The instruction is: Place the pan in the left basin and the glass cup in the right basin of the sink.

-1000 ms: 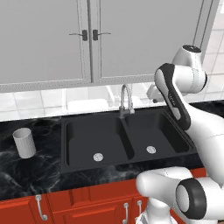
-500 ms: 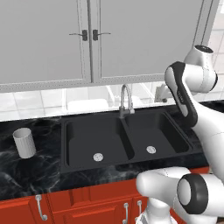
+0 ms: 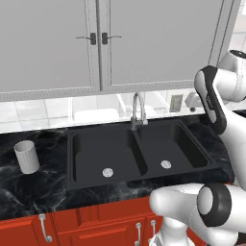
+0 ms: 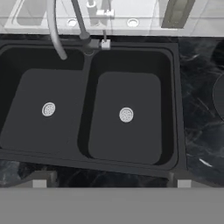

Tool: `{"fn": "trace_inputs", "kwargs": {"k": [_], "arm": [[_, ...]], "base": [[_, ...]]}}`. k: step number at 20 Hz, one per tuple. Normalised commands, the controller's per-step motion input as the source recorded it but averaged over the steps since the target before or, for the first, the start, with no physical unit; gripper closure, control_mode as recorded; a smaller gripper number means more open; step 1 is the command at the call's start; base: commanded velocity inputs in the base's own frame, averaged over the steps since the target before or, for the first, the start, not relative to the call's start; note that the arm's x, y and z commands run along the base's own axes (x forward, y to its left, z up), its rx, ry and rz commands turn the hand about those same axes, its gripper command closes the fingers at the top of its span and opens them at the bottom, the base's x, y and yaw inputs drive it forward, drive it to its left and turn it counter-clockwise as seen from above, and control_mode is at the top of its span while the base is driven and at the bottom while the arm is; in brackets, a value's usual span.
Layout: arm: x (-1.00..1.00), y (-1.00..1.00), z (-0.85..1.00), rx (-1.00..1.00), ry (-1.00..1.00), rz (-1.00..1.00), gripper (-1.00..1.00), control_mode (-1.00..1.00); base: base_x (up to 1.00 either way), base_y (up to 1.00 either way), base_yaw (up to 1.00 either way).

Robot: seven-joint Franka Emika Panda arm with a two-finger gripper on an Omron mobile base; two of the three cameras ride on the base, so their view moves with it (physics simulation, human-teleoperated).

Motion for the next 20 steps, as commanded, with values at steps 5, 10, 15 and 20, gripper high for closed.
{"fn": "trace_inputs", "kwargs": {"k": [5, 10, 15, 20], "arm": [[0.00, -0.42, 0.00, 0.16, 0.00, 0.00, -1.00, -1.00], [-0.01, -0.45, 0.00, 0.07, 0.00, 0.00, -1.00, -1.00], [0.00, -0.53, 0.00, 0.00, 0.00, 0.01, -1.00, -1.00], [0.00, -0.47, 0.00, 0.00, 0.00, 0.00, -1.00, -1.00]], "base": [[0.00, 0.00, 0.00], [0.00, 0.00, 0.00], [0.00, 0.00, 0.00], [0.00, 0.00, 0.00]]}}
